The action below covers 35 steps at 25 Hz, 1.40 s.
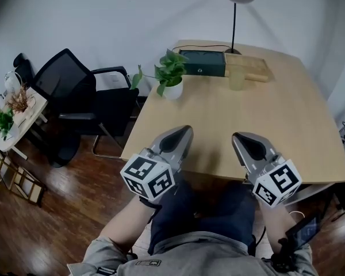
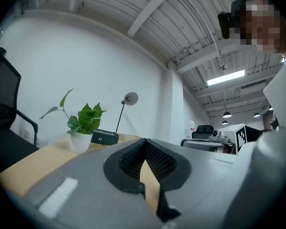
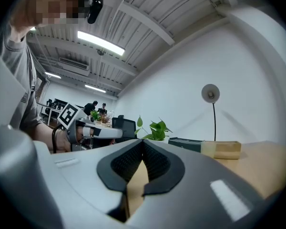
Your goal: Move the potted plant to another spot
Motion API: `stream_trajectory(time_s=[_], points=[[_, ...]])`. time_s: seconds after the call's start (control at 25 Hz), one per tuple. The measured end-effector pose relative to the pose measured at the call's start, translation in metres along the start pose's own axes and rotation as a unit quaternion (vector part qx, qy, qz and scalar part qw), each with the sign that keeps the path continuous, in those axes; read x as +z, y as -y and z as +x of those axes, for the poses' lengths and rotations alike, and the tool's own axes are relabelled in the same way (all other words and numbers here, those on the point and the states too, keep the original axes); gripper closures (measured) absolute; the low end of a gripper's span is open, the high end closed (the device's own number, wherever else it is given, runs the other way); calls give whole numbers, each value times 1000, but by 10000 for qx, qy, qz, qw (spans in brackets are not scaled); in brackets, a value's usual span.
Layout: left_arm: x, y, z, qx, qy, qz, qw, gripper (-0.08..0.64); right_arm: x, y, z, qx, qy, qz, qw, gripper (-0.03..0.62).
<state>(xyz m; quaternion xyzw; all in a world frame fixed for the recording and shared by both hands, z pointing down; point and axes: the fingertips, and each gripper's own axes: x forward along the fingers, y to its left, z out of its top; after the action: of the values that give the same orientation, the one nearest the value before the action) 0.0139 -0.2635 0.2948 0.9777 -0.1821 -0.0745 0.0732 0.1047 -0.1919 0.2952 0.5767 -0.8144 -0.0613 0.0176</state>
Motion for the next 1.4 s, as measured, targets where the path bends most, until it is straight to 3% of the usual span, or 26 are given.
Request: stream_trajectory(time_s=[0.4,0.88,1.4], points=[[22,-70,15,622,-176,72,9979,560,9,20,53,308,-51,52,9995,586],[5,-144,32,1327,-835,481,9865,560,-7,27,93,451,-223,46,9987,586],[-20,-205,50,1493,-1194,493,9803,560,-41,52,148,512,-789,-18,9956,586]])
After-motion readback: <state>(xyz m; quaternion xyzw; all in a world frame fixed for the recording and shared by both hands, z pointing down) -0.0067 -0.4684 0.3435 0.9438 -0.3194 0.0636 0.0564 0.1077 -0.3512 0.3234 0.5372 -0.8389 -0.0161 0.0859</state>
